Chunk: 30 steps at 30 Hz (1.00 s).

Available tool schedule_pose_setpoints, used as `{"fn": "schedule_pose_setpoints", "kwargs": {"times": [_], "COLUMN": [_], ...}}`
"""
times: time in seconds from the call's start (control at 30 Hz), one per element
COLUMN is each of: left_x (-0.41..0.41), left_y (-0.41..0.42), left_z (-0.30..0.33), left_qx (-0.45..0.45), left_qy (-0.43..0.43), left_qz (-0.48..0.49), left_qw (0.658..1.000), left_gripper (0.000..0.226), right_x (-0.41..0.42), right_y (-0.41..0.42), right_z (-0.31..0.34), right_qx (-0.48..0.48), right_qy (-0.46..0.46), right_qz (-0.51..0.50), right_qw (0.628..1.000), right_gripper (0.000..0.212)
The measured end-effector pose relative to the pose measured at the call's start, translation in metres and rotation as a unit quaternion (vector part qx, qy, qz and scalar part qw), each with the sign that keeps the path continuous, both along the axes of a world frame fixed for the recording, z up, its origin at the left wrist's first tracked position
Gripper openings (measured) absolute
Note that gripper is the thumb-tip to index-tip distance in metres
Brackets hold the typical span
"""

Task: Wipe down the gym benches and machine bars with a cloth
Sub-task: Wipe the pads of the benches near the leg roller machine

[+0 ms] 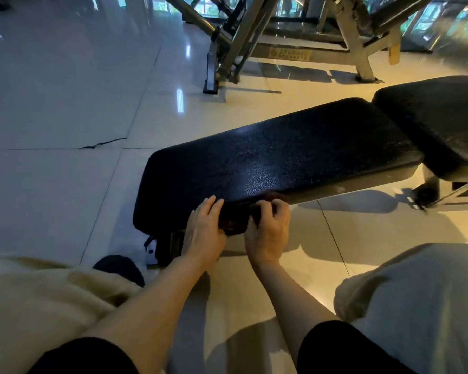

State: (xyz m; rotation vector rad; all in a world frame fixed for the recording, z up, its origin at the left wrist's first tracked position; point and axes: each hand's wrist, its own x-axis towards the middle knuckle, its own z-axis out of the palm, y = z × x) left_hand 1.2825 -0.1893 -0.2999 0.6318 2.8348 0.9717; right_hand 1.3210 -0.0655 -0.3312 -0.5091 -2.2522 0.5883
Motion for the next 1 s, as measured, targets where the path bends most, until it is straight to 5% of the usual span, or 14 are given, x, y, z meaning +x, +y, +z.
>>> {"fn": "schedule_pose_setpoints", "kwargs": {"times": [0.13, 0.37, 0.77, 1.0], "left_x": [-0.005, -0.016, -0.013, 0.014], "left_y": [-0.025, -0.052, 0.010, 0.101], "left_z": [-0.012, -0.023, -0.005, 0.011], "left_qx": [-0.012, -0.018, 0.016, 0.082], "left_qy": [-0.019, -0.016, 0.050, 0.116], "left_qz": [0.038, 0.062, -0.047, -0.138], "left_qw": [0.999, 0.998, 0.997, 0.980], "left_gripper": [0.069, 0.066, 0.070, 0.054], "right_x": [-0.012, -0.022, -0.005, 0.016], "right_y": [-0.013, -0.047, 0.010, 0.101], "right_z": [-0.003, -0.025, -0.012, 0.019], "right_qx": [-0.021, 0.099, 0.031, 0.030], "right_qy": [0.019, -0.079, -0.007, 0.059], "right_qz": [-0.046, 0.194, 0.010, -0.108], "right_qw": [0.999, 0.973, 0.999, 0.992], "right_gripper": [0.025, 0.033, 0.031, 0.023]}}
